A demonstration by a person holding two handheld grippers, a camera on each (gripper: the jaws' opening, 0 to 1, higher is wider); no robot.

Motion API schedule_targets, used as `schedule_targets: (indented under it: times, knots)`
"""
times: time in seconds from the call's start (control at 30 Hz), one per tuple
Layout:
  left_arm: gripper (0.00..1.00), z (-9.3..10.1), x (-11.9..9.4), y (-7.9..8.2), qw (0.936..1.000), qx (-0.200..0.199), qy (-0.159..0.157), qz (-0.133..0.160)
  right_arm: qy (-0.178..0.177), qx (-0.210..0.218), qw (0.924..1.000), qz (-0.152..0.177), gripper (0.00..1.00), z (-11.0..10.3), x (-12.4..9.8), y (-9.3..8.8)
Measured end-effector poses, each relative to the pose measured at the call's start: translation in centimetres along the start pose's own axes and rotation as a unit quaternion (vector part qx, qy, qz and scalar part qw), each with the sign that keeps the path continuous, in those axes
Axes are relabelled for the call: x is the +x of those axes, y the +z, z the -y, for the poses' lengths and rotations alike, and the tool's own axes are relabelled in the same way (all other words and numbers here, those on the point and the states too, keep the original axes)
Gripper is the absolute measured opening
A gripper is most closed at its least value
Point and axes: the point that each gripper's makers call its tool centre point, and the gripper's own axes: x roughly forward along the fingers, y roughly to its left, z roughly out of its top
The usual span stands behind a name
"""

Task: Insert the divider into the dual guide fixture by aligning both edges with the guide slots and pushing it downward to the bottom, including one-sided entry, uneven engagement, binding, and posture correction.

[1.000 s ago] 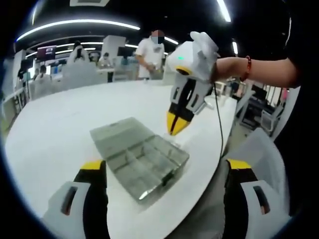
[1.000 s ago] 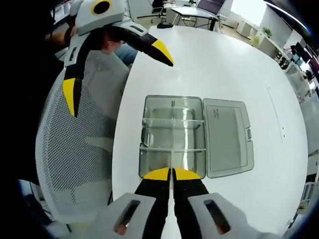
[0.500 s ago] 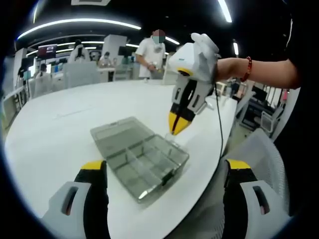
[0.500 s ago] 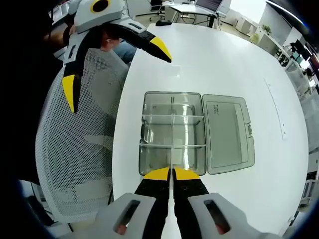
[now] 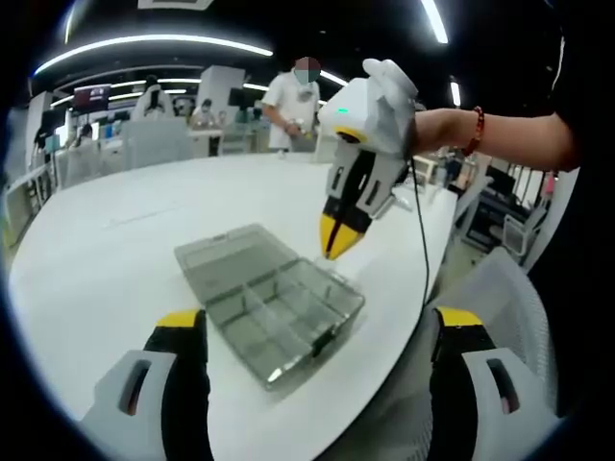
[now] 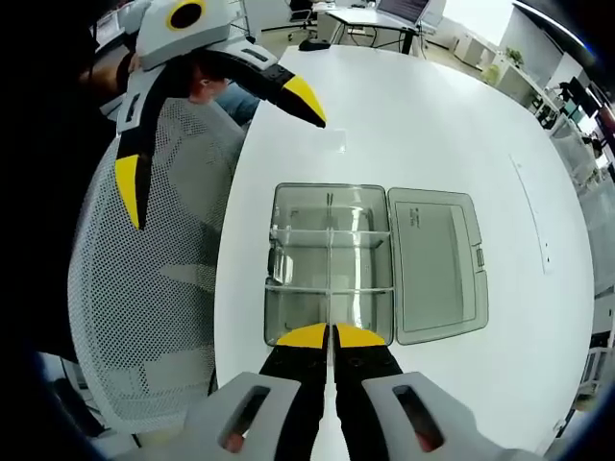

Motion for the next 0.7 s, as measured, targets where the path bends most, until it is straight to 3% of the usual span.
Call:
schedule_targets:
  times: [0.7]
  knots:
    - [0.94, -0.2, -0.3, -0.2, 0.9999, -0.009, 0.005, 0.002, 0.008, -0.001, 1.0000, -0.002, 0.00, 0.0, 1.3, -0.4]
